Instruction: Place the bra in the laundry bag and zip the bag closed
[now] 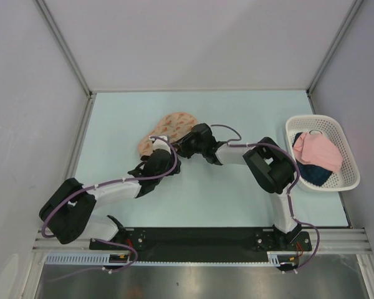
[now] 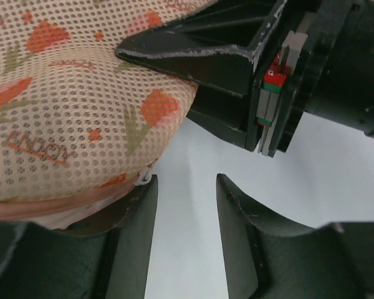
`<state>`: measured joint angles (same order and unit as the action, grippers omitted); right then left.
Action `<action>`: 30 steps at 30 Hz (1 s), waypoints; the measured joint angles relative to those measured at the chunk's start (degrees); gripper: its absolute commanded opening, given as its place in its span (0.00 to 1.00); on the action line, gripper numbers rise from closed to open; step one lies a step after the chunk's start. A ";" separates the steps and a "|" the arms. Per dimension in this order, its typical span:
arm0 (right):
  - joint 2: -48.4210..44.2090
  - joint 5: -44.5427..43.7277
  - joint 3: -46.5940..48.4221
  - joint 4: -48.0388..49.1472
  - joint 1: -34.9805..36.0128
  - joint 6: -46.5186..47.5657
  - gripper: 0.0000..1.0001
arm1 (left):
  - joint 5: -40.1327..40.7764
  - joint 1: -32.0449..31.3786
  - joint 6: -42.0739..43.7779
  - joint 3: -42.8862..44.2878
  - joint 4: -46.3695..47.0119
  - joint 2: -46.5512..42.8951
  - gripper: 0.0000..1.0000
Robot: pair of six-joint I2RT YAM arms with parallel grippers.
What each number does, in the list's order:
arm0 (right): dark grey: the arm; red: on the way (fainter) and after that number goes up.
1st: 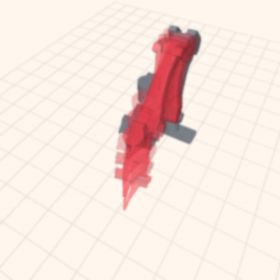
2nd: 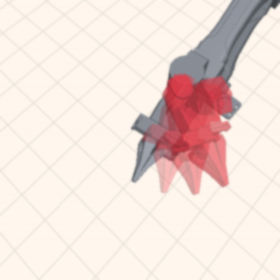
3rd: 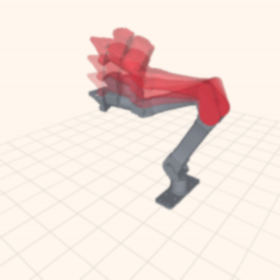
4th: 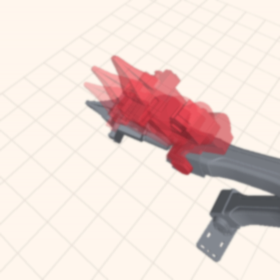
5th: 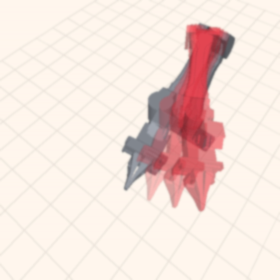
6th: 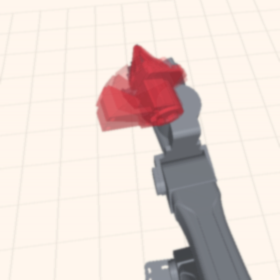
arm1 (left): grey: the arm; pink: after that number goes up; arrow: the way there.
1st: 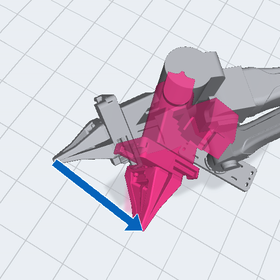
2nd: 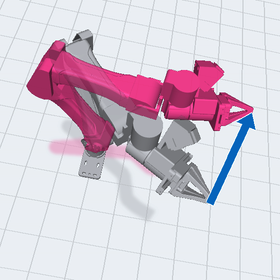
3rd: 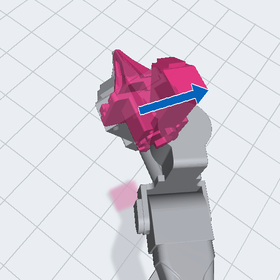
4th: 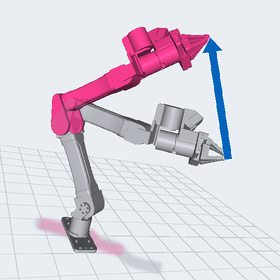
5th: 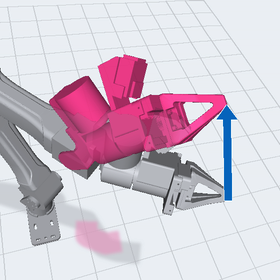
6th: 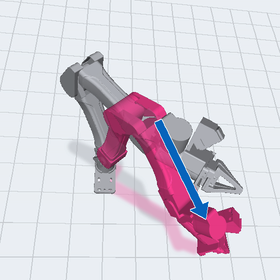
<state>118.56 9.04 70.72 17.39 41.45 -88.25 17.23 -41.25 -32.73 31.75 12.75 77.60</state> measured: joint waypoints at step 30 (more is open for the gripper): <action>-1.27 -2.54 -3.32 0.57 0.39 -6.27 0.29 | 9.57 -0.66 -7.76 0.48 -2.67 -1.09 0.54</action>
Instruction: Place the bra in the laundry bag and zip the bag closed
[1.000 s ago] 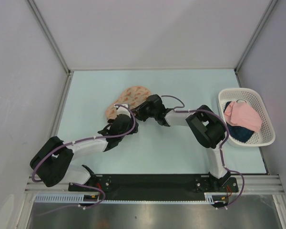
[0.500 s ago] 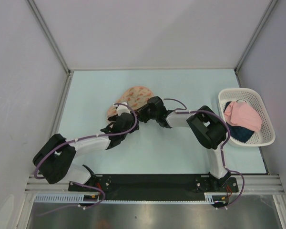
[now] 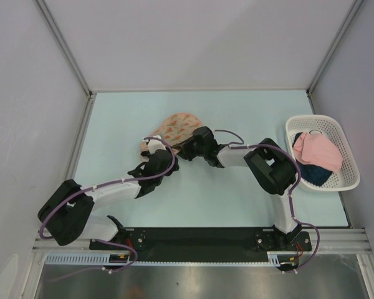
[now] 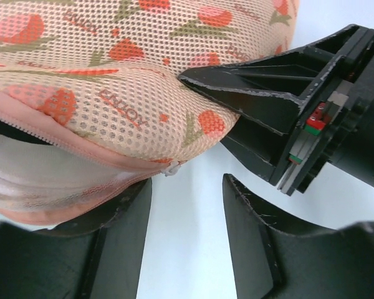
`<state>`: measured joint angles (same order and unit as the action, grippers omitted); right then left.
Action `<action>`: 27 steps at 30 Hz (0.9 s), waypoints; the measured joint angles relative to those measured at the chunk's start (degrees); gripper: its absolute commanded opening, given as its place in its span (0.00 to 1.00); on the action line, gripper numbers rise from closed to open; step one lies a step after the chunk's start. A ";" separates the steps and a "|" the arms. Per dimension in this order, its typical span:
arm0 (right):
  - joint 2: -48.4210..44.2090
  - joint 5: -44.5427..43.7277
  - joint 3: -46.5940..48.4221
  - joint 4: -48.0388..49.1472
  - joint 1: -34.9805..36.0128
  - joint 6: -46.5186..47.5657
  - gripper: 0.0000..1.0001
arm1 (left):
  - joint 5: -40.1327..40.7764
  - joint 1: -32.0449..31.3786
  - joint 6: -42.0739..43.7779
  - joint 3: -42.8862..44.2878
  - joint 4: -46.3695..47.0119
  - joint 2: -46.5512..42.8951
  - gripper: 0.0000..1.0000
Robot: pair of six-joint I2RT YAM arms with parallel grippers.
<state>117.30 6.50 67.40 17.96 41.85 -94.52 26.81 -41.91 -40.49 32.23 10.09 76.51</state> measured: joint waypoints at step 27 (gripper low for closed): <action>-0.85 0.22 -0.98 0.37 0.09 -0.76 0.18 | 6.01 1.70 -0.20 3.04 0.72 6.08 0.07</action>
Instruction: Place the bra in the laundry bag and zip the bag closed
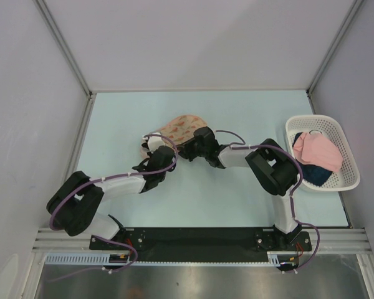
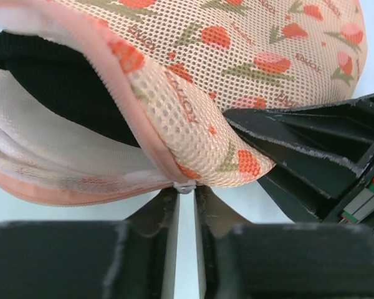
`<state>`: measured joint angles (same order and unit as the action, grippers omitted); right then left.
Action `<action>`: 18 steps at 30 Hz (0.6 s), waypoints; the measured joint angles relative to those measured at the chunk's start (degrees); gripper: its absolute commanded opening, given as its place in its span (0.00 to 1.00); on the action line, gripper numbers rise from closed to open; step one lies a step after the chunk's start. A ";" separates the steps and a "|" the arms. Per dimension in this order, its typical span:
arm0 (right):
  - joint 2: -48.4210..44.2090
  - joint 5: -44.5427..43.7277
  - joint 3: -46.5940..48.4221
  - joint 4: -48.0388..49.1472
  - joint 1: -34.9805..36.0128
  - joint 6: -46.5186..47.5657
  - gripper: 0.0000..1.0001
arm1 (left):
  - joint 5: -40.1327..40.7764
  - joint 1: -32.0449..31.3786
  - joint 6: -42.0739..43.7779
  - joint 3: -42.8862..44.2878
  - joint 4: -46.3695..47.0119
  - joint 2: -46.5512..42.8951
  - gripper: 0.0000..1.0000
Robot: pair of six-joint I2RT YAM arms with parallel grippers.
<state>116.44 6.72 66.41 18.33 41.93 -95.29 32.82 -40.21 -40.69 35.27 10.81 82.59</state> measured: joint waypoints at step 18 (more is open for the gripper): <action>-2.40 11.19 -4.79 4.24 -5.22 13.64 0.00 | -23.39 13.44 -3.74 -8.39 -5.92 -15.85 0.00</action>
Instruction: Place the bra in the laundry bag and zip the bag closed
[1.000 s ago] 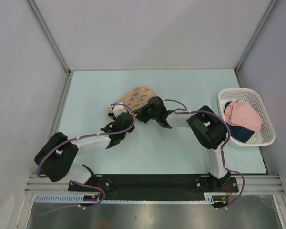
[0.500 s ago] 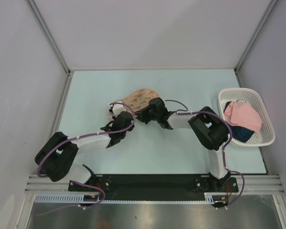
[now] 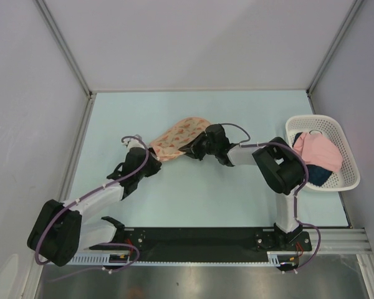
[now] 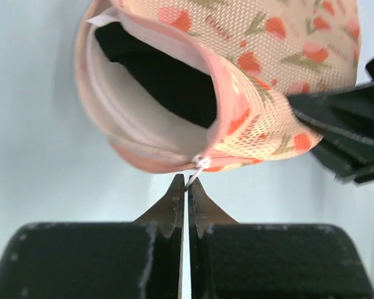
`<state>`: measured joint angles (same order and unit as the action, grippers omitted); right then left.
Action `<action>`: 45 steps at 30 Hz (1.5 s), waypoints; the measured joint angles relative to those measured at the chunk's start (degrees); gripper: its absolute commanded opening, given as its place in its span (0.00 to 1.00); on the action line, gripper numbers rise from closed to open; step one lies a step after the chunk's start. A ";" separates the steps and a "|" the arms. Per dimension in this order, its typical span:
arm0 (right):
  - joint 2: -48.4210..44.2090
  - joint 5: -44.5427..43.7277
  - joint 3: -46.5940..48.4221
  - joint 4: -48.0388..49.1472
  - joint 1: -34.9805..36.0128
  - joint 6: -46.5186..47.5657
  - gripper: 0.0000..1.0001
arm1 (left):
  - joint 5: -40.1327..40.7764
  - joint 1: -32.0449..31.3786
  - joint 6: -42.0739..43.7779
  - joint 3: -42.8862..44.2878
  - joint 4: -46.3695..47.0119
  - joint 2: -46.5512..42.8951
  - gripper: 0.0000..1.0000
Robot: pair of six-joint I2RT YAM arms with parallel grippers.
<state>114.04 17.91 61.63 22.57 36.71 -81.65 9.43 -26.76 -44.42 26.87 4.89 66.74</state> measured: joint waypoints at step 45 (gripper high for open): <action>0.39 3.61 -6.58 4.55 -2.80 5.07 0.43 | -12.50 -6.34 6.12 -0.94 18.73 13.75 0.60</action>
<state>114.43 21.52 55.05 27.11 33.91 -76.58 -3.07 -33.10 -38.30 25.93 23.62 80.49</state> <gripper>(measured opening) 0.446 0.601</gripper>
